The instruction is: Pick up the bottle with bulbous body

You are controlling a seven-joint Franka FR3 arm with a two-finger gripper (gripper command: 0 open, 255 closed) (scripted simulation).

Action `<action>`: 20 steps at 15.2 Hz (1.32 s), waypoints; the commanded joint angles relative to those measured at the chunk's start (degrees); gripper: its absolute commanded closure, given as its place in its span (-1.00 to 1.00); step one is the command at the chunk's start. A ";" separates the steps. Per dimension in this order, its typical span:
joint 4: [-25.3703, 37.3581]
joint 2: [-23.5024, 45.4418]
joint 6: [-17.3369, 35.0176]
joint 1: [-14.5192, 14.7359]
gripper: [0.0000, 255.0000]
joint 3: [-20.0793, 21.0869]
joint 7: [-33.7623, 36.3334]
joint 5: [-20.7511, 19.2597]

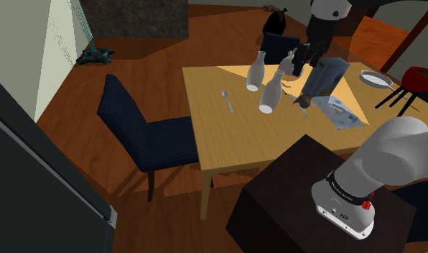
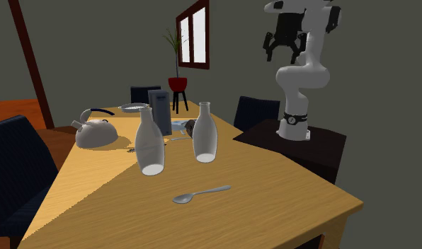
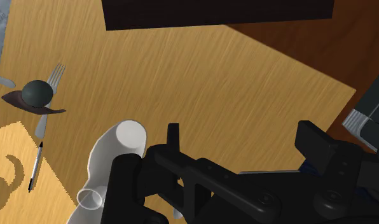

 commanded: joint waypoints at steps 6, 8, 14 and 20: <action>0.11 6.67 7.37 -1.93 -1.00 -4.67 -4.07 -2.13; 0.69 9.76 10.20 -2.60 -1.00 -6.49 -5.69 -2.68; 4.22 20.20 17.98 -4.14 -1.00 -11.71 -10.82 -2.96; 10.36 31.98 24.14 -5.30 -1.00 -16.30 -16.75 -0.55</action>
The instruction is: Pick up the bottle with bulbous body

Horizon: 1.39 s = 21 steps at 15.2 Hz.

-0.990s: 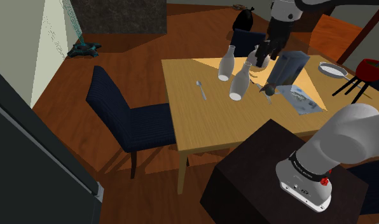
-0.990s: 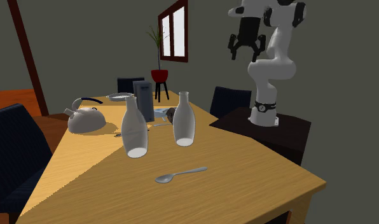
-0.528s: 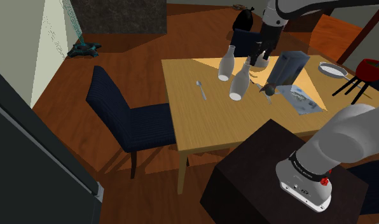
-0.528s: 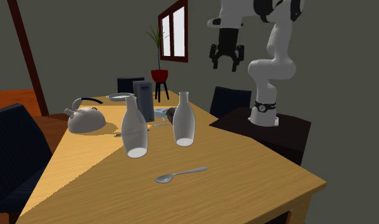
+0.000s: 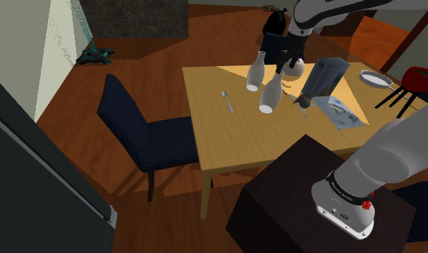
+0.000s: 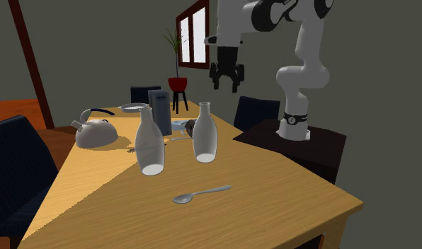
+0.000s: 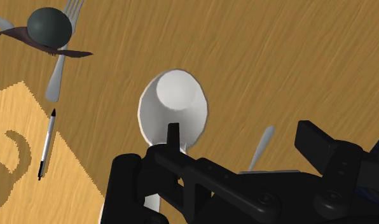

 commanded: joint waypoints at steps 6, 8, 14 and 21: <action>9.71 14.22 4.43 -2.00 -1.00 -3.93 -7.87 5.53; 8.83 14.84 5.91 -2.09 -1.00 -3.88 -8.02 5.76; 6.62 16.81 9.99 -2.21 -1.00 -3.85 -8.52 6.52; 6.66 16.87 10.00 -2.24 1.00 -3.88 -8.59 6.54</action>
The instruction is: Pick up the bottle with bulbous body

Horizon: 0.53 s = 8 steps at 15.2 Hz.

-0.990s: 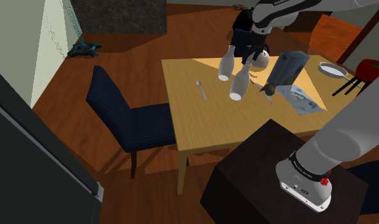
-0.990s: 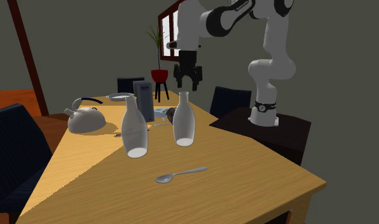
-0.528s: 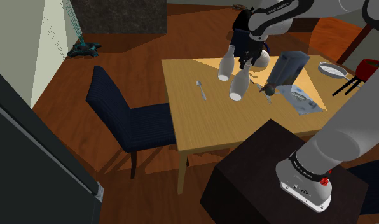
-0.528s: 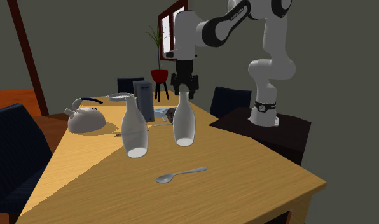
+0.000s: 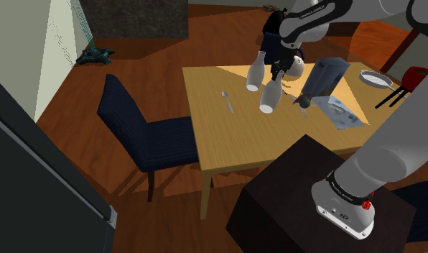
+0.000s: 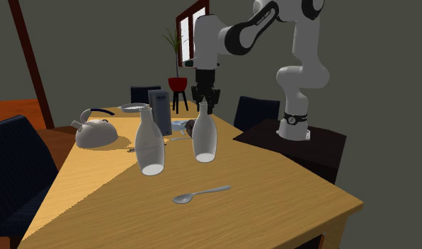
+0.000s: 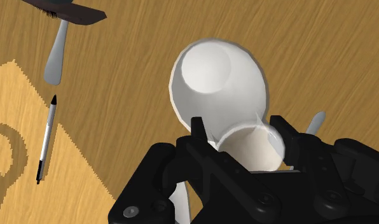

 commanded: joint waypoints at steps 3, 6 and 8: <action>-0.05 0.07 0.00 0.00 1.00 0.01 -0.02 0.02; 0.66 -0.75 -1.49 0.10 1.00 0.02 0.26 -0.31; 1.45 -1.46 -2.95 0.14 1.00 0.01 0.44 -0.58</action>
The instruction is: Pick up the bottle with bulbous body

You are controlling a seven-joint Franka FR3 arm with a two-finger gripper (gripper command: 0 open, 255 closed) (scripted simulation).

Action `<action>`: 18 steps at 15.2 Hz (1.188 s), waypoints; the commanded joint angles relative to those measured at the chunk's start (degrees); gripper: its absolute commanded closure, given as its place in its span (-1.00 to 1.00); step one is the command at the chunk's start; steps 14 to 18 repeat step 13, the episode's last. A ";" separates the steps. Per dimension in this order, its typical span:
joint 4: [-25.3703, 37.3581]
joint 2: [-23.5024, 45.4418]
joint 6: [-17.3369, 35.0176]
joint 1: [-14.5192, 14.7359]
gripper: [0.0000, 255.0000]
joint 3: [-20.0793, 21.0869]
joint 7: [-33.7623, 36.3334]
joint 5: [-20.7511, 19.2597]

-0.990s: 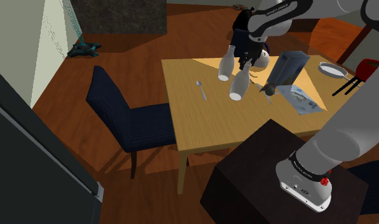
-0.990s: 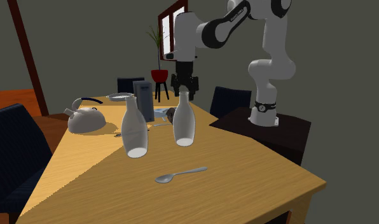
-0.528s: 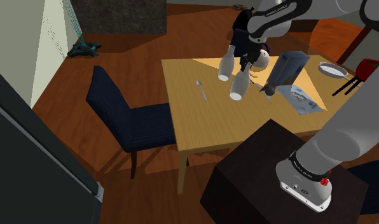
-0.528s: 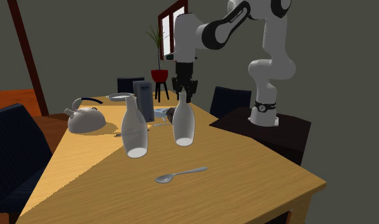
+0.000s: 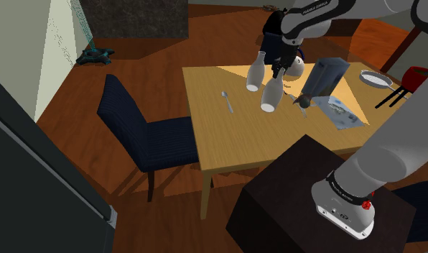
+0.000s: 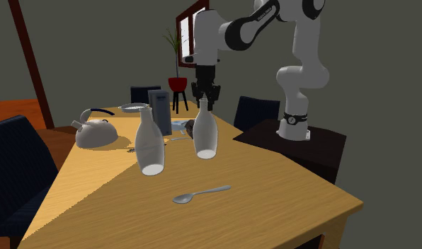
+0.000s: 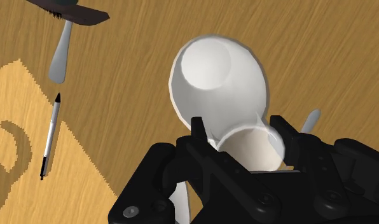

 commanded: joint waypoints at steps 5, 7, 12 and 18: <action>2.69 -1.89 -4.48 0.15 1.00 0.04 0.53 -0.70; 3.66 -2.42 -5.96 0.17 1.00 0.06 0.65 -0.88; 5.83 -3.39 -9.05 0.23 1.00 0.10 0.85 -1.20; 5.83 -3.38 -9.05 0.23 1.00 0.10 0.85 -1.20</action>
